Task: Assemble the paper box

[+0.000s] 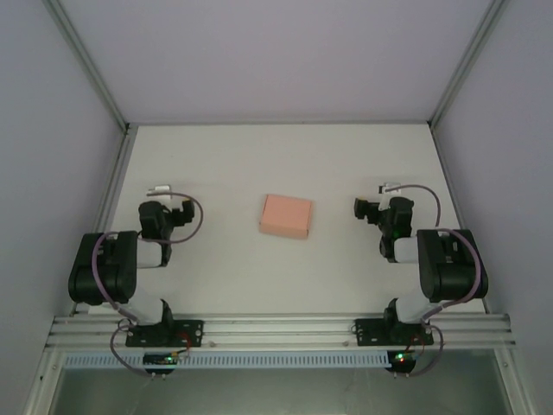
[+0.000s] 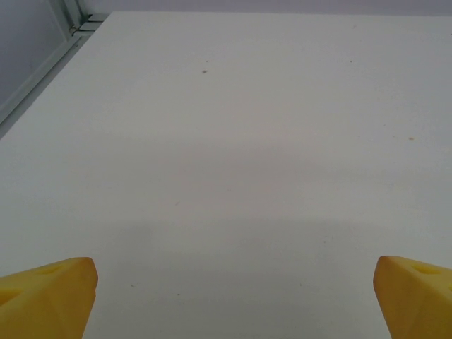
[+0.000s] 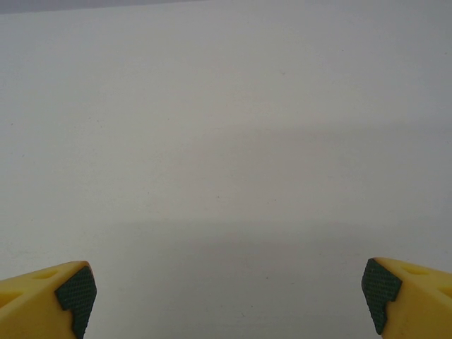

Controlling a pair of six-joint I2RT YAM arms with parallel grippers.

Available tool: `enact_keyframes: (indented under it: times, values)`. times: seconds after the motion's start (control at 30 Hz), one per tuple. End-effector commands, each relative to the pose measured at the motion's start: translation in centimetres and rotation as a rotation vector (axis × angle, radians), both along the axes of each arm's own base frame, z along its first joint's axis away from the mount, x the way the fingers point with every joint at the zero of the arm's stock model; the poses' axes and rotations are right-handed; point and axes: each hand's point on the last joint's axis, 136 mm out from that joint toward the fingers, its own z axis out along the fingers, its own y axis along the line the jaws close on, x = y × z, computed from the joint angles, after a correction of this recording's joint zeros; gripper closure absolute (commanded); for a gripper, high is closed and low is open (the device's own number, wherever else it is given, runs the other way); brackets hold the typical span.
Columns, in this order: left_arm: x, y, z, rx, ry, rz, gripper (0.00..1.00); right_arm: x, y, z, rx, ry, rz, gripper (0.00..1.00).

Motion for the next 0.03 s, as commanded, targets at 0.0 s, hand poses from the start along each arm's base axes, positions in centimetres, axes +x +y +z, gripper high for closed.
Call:
enact_keyframes:
  times: [0.0]
  values:
    - [1.04,-0.32,1.60,0.014,-0.052,-0.024,0.00,0.59,-0.03,0.71,-0.003,-0.024,0.000,0.01]
